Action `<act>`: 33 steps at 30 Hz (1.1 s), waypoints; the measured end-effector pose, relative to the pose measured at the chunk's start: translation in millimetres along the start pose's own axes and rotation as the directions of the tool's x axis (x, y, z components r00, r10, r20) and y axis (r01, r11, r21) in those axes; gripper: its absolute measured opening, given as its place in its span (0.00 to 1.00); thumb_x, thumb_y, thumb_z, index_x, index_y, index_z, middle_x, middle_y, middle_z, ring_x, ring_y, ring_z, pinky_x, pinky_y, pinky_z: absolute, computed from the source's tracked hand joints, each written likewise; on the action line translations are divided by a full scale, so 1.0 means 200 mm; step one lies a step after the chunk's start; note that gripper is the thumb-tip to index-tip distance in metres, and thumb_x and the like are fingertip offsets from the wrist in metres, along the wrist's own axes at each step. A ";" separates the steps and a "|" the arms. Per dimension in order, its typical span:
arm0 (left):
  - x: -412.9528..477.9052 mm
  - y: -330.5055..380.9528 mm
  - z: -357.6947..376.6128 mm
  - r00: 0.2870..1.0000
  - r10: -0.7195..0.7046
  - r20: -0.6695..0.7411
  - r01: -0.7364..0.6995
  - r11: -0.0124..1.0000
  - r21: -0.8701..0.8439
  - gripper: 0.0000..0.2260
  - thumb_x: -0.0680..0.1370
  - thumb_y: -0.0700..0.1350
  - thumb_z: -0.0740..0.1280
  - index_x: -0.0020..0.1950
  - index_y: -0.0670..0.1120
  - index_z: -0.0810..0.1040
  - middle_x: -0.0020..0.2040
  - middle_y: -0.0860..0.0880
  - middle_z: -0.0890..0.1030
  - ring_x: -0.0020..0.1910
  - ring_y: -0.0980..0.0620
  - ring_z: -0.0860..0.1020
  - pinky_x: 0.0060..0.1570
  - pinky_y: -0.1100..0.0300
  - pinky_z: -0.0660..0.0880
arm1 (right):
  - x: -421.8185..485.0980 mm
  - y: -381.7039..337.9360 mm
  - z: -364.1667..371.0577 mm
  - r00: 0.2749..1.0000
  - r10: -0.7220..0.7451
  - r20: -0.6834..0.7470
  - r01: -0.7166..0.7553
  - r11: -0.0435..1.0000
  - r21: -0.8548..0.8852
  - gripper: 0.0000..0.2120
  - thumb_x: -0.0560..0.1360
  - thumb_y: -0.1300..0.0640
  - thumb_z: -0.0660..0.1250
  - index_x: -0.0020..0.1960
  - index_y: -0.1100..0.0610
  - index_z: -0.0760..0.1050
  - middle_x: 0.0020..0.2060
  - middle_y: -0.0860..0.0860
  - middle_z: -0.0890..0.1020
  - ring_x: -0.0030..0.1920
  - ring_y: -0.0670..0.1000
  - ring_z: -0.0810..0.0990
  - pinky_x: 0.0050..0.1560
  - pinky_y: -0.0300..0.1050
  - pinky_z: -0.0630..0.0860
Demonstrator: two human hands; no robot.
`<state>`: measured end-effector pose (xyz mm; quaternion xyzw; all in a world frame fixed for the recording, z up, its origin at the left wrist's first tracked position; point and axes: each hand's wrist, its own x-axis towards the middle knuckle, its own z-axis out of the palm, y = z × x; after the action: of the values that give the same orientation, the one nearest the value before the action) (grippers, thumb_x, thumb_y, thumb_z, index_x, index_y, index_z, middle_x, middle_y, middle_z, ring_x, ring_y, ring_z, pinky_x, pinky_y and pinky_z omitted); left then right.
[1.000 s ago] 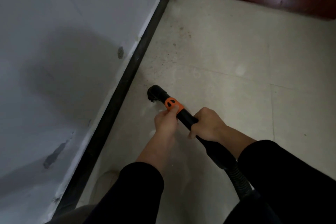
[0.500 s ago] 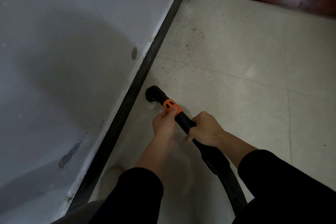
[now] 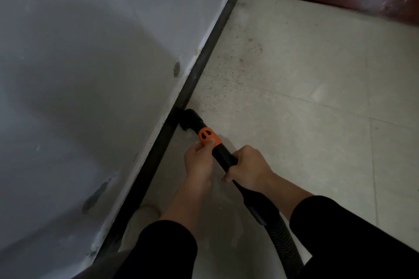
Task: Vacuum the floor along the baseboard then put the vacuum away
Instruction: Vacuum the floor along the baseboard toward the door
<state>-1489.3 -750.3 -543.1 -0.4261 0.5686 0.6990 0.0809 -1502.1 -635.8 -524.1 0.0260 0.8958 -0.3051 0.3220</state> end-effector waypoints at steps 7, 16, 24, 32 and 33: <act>0.06 0.03 0.00 1.000 -0.004 0.022 0.005 1.000 -0.003 0.05 0.78 0.46 0.68 0.42 0.50 0.77 0.49 0.45 0.82 0.54 0.46 0.80 0.61 0.50 0.74 | 0.04 -0.02 0.03 0.999 0.020 -0.049 -0.020 1.000 -0.005 0.13 0.61 0.55 0.77 0.42 0.57 0.78 0.31 0.50 0.77 0.31 0.48 0.77 0.27 0.38 0.68; 0.17 0.07 0.03 0.998 -0.020 0.059 0.020 1.000 -0.003 0.04 0.78 0.46 0.68 0.44 0.51 0.78 0.51 0.45 0.82 0.55 0.47 0.79 0.63 0.48 0.73 | 0.12 -0.03 0.05 0.994 0.042 -0.100 -0.041 0.999 0.017 0.13 0.63 0.55 0.75 0.45 0.57 0.78 0.35 0.52 0.79 0.36 0.51 0.80 0.31 0.40 0.72; 0.27 0.10 0.06 0.996 -0.007 0.087 0.009 1.000 -0.022 0.02 0.78 0.45 0.67 0.46 0.49 0.79 0.51 0.43 0.83 0.54 0.45 0.80 0.56 0.52 0.76 | 0.20 -0.07 0.06 0.986 0.056 -0.159 -0.050 0.998 0.045 0.13 0.64 0.55 0.75 0.46 0.57 0.79 0.36 0.53 0.80 0.38 0.53 0.80 0.35 0.43 0.75; 0.35 0.15 0.09 0.995 -0.010 0.100 0.011 1.000 -0.006 0.03 0.79 0.47 0.67 0.48 0.49 0.79 0.52 0.44 0.83 0.53 0.45 0.81 0.58 0.50 0.76 | 0.25 -0.09 0.06 0.982 0.064 -0.178 -0.048 0.995 0.089 0.14 0.63 0.55 0.75 0.46 0.58 0.79 0.37 0.54 0.80 0.38 0.55 0.81 0.32 0.41 0.70; 0.35 0.15 0.09 0.994 -0.008 0.105 0.007 1.000 0.009 0.04 0.79 0.47 0.67 0.51 0.48 0.79 0.52 0.44 0.83 0.54 0.45 0.81 0.59 0.50 0.76 | 0.26 -0.10 0.06 0.981 0.059 -0.184 -0.043 0.995 0.090 0.13 0.63 0.55 0.75 0.46 0.58 0.79 0.37 0.54 0.81 0.38 0.55 0.81 0.32 0.41 0.70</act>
<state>-1560.1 -771.6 -570.5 -0.3905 0.5648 0.7177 0.1154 -1541.2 -665.9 -552.1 0.0913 0.9073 -0.3308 0.2429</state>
